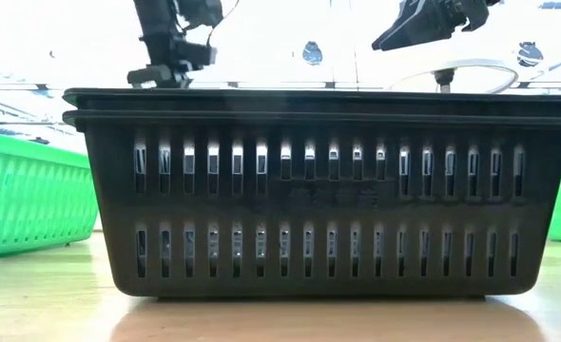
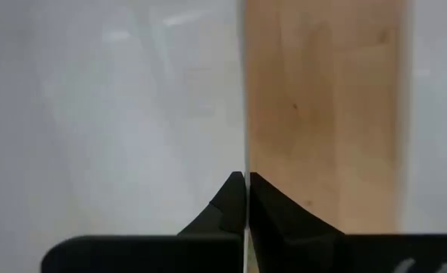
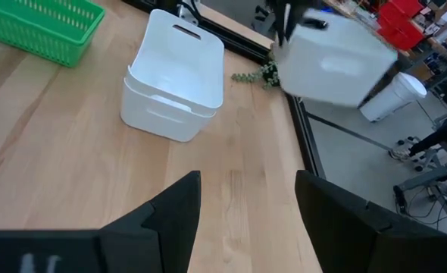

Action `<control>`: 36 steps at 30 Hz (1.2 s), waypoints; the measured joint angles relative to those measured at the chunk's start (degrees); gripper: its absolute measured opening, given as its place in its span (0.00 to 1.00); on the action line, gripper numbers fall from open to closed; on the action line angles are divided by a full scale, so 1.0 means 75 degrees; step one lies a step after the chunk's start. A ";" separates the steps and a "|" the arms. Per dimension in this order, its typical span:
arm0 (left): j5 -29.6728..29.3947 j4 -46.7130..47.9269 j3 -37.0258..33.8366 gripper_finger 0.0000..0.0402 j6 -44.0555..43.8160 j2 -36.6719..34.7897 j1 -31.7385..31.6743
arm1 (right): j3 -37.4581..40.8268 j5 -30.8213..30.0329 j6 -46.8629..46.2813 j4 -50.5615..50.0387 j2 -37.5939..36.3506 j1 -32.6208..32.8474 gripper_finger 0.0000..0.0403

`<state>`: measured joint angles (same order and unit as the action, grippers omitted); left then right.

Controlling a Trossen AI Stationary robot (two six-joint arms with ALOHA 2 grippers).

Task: Stack baskets by color
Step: Stack the top white bin into the stacked bottom white bins

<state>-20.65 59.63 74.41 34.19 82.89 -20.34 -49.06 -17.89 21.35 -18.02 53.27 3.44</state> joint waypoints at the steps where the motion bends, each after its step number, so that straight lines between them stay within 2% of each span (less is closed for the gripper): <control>1: -0.0056 0.0157 0.0000 0.01 -0.0223 -0.0121 0.0152 | 0.0000 0.0000 -0.0019 0.0002 0.0001 0.0000 0.52; 12: -0.0395 0.2177 0.0320 0.02 -0.3107 -0.0460 0.2488 | 0.0000 0.0000 -0.0675 0.0085 0.0001 0.0005 0.52; 23: -0.0312 0.2404 0.0627 0.01 -0.5265 -0.0460 0.4913 | 0.0000 0.0020 -0.2158 -0.0119 0.0001 0.0086 0.52; 30: -0.0285 0.2160 0.0629 0.01 -0.6267 -0.0452 0.5837 | 0.0000 0.0023 -0.2184 -0.0146 0.0001 0.0437 0.52; 36: -0.0294 0.1975 0.0629 0.02 -0.6637 -0.0452 0.5978 | -0.0002 0.0017 -0.2020 -0.0084 0.0001 0.0507 0.52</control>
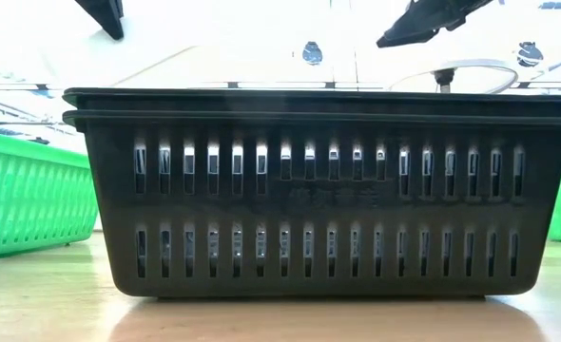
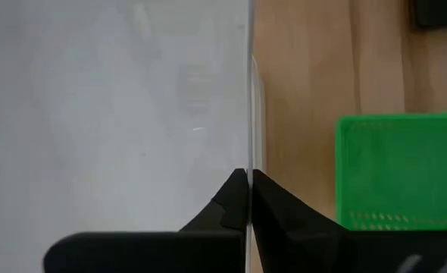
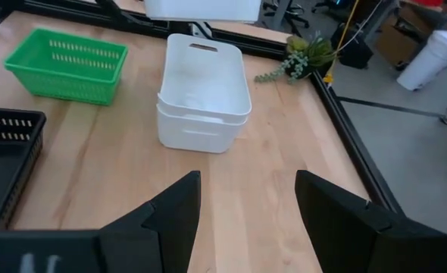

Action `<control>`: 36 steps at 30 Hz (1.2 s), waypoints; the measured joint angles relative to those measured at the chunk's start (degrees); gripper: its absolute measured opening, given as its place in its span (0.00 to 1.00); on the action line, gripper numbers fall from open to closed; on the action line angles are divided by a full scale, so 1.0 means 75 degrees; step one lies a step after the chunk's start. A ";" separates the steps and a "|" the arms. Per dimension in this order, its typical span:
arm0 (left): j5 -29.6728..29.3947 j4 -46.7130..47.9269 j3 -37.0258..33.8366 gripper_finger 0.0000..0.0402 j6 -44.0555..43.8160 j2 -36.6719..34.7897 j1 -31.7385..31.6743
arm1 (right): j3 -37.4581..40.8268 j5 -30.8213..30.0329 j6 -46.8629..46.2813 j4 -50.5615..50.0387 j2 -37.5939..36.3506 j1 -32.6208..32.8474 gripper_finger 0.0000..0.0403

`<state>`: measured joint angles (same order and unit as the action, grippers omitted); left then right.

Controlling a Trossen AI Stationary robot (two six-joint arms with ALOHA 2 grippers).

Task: Stack baskets by color
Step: Stack the top white bin into the stacked bottom white bins

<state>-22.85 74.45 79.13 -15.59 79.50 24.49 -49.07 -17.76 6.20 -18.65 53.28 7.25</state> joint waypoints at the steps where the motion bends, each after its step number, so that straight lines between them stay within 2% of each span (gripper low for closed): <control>1: -0.0014 -0.0027 0.0000 0.02 0.0009 0.0000 -0.0006 | 0.0002 -0.0003 0.0045 0.0030 0.0000 0.0000 0.52; 19: 0.0120 -0.0199 -0.0022 0.03 0.0055 0.0000 -0.0249 | 0.0002 -0.0015 0.0206 0.0107 0.0000 0.0000 0.52; 32: 0.0322 -0.0820 -0.0804 0.01 0.0239 0.0003 -0.0615 | -0.0001 -0.0020 0.0268 0.0104 0.0000 0.0000 0.52; 36: 0.0322 -0.1007 -0.0998 0.04 0.0332 0.0003 -0.0802 | 0.0002 -0.0020 0.0294 0.0104 0.0000 -0.0003 0.52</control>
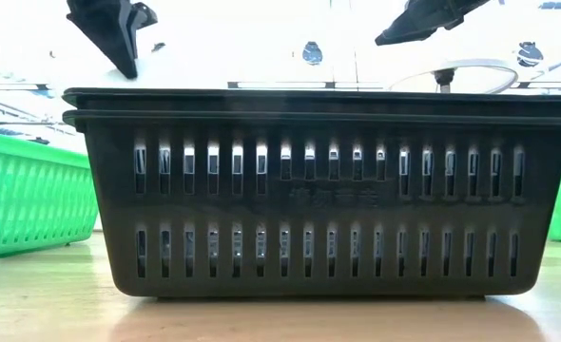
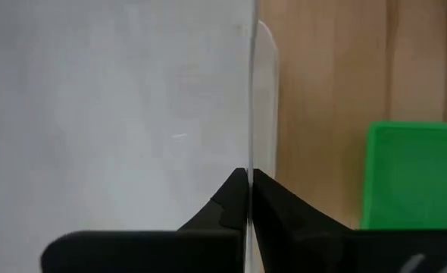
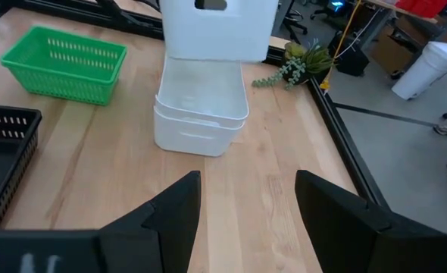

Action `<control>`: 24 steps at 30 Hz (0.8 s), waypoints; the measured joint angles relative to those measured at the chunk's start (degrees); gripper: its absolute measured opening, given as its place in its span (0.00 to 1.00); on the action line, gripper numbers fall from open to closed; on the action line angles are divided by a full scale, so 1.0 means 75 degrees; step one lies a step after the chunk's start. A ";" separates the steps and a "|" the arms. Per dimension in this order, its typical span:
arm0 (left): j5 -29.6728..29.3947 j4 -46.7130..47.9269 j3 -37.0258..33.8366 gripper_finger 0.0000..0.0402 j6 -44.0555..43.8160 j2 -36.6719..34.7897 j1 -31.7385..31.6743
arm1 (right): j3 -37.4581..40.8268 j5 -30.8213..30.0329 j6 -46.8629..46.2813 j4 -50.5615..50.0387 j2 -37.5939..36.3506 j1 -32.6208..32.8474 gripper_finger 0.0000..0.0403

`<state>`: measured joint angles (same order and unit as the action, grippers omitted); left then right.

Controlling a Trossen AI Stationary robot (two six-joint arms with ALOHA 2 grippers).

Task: Stack baskets by color
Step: Stack the top white bin into the stacked bottom white bins

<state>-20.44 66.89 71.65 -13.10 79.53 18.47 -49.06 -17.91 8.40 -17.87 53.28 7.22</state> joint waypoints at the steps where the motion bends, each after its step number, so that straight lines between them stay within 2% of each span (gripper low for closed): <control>1: -0.0013 -0.0064 -0.0051 0.04 0.0062 0.0000 -0.0037 | -0.0001 0.0000 0.0000 0.0000 0.0000 0.0000 0.52; 5: 0.0297 -0.0113 -0.0201 0.02 0.0128 0.0000 -0.0175 | 0.0000 0.0000 0.0000 0.0000 -0.0002 0.0000 0.52; 12: 0.0327 -0.0168 -0.0332 0.04 0.0119 0.0000 -0.0314 | -0.0001 0.0000 0.0000 -0.0003 -0.0002 0.0000 0.52; 18: 0.0511 -0.0478 -0.0611 0.01 0.0269 0.0000 -0.0407 | -0.0002 0.0000 0.0000 -0.0003 -0.0001 0.0000 0.52; 24: 0.0598 -0.0552 -0.0654 0.06 0.0282 0.0013 -0.0413 | 0.0000 0.0000 0.0000 -0.0003 -0.0002 0.0000 0.52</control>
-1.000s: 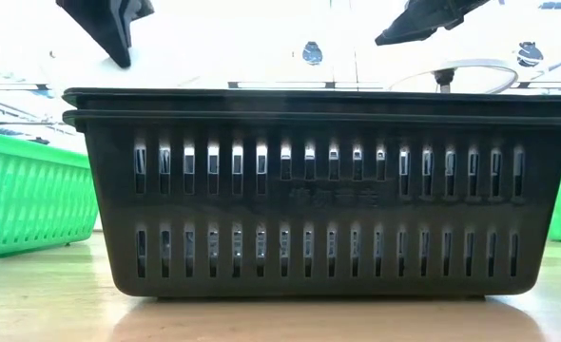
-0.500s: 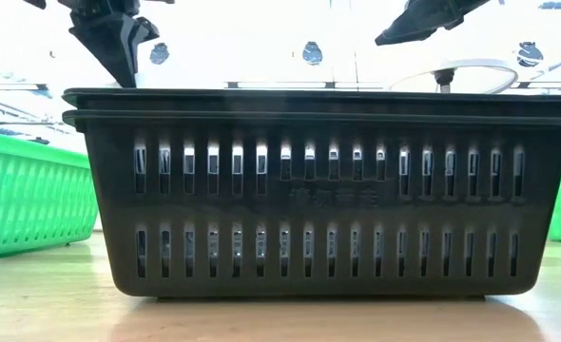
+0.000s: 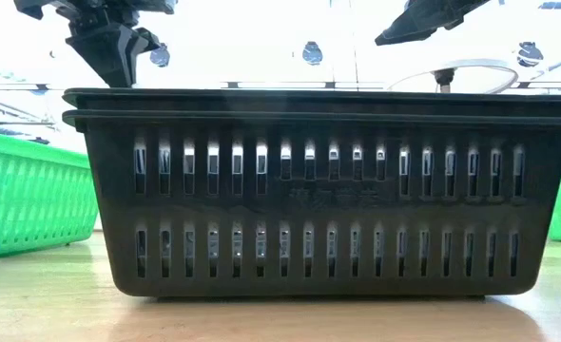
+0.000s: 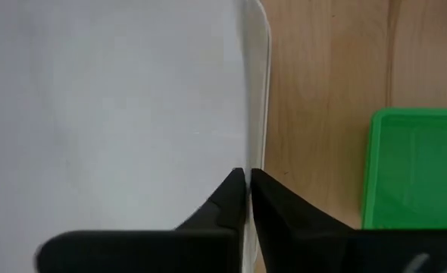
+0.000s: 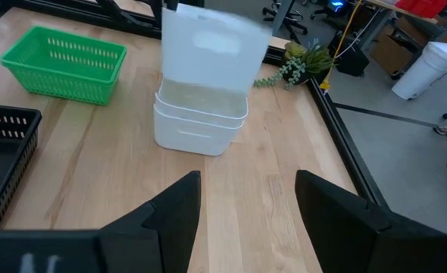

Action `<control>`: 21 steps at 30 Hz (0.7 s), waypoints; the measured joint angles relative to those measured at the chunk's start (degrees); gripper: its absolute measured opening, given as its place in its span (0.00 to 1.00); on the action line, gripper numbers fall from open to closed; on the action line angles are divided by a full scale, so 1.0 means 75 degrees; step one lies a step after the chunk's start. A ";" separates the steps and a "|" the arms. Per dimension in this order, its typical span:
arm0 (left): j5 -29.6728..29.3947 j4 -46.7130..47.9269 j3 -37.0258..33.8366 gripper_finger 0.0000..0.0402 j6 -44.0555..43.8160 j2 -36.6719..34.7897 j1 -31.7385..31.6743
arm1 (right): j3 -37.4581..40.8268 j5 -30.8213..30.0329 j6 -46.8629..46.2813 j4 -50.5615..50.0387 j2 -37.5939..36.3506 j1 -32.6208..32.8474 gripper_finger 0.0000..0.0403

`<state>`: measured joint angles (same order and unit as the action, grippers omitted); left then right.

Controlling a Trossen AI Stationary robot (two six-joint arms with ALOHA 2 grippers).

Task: Stack baskets by color
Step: Stack the top white bin into the stacked bottom white bins

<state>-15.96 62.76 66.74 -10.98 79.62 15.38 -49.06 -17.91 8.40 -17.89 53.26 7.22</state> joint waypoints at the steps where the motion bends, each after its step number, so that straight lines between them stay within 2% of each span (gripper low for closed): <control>1: -0.0010 0.0000 -0.0004 0.07 0.0009 0.0009 -0.0006 | -0.0001 0.0001 0.0000 0.0001 0.0001 0.0000 0.52; 21: -0.0077 -0.0008 -0.0006 0.08 -0.0307 0.0011 -0.0006 | 0.0000 0.0000 0.0000 0.0000 0.0001 0.0000 0.52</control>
<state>-16.53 62.70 66.70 -13.28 79.70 15.33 -49.06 -17.91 8.40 -17.89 53.27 7.22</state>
